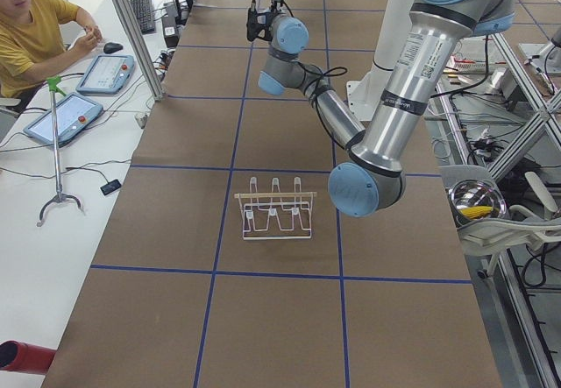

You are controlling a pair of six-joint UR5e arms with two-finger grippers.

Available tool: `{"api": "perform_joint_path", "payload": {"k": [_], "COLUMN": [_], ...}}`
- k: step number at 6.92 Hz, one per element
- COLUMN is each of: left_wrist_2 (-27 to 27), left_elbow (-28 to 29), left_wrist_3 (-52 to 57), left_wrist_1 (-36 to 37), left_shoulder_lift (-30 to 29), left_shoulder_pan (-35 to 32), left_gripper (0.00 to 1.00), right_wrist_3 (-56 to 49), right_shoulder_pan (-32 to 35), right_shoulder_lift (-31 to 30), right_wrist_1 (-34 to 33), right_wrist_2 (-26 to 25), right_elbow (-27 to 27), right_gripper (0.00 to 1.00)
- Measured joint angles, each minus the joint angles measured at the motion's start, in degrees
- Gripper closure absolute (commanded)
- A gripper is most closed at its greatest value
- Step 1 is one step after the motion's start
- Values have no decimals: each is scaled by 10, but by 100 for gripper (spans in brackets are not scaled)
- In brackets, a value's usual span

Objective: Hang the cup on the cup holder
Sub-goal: 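Carry the cup with the left gripper toward the white wire rack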

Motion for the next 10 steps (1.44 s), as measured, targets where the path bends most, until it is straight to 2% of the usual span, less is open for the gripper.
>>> {"api": "perform_joint_path", "payload": {"k": [3,4,6,10], "left_wrist_2": [-148,-188,-220,-212], "left_elbow": [-1,-2,-1,12], "left_wrist_3": [143,209,330,541], "left_wrist_1": [161,220,288,308], "left_shoulder_lift": [0,0,27,136], "left_shoulder_pan": [-132,-172,-214,-254], "left_gripper": [77,77,77,79], "right_wrist_3": [-206,-252,-302,-318], "right_shoulder_pan": [61,70,76,76], "right_shoulder_lift": [6,13,14,10], "right_wrist_1": [-232,-286,-326,-328], "right_wrist_2": [-14,-25,-32,-29], "right_elbow": [-16,-17,-17,-18], "right_gripper": [0,0,0,0]}}
